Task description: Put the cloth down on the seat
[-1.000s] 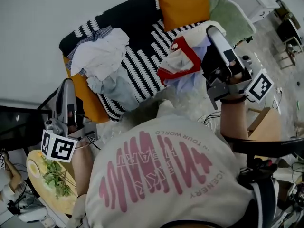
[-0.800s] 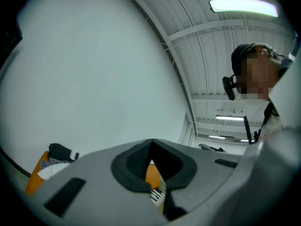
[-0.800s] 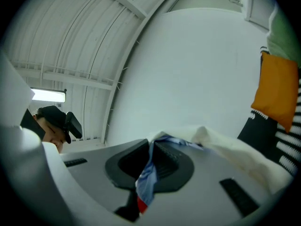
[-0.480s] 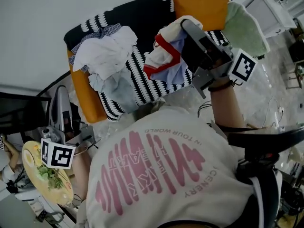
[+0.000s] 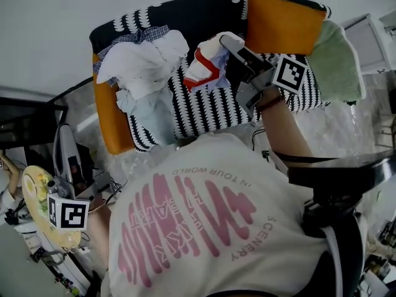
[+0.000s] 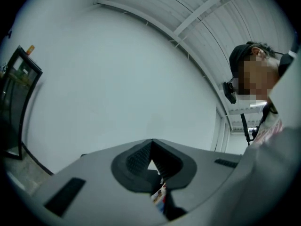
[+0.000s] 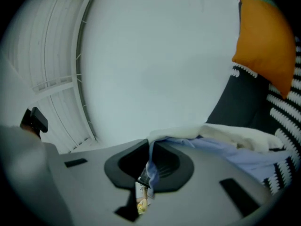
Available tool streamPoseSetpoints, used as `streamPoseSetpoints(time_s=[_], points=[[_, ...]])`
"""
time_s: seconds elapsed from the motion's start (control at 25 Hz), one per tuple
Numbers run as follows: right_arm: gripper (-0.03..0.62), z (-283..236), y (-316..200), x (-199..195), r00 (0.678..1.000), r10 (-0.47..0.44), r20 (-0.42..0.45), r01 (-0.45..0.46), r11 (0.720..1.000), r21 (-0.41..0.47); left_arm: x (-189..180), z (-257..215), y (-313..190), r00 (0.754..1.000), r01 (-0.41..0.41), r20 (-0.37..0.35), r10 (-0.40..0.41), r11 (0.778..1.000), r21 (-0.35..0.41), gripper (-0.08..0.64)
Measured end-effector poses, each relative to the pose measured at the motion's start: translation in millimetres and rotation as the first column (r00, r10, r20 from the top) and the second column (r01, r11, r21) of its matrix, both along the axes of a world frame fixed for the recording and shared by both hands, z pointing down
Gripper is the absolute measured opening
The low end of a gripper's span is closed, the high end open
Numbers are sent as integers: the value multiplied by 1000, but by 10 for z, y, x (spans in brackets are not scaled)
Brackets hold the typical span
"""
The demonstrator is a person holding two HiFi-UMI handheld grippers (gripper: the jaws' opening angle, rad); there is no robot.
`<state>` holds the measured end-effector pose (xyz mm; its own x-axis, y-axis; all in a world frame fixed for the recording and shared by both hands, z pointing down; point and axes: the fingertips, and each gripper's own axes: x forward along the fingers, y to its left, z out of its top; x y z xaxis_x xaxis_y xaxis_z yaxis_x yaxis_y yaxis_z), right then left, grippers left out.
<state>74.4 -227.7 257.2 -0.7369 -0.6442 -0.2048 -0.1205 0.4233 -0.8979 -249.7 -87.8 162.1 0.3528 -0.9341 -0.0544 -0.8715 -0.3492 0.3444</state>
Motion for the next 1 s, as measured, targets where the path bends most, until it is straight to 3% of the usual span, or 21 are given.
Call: streamPoseSetpoints(time_s=[0.16,0.28,0.56,0.84,1.0], points=[[29,282,-268,46,997,-20,72,26,996,-85,77,16,-26,998,50,50,-50,999,-6,9],[29,487,-494,67,997,-31,67,38,993,-112,108,29,-73,994,89,58,-88,996,-14,9],[29,1320,-957,193,995,-48,-83,30,978,-205,192,64,-248,978,175,120,-168,983,-50,9],[29,2294,-1150,287,954,-92,-287,-24,925,-379,125,137,-354,965,240,124,-230,967,-79,9],[29,2961,-1131,336,916,-147,-374,-61,869,-491,84,199,-496,959,264,134,-249,957,-116,9]])
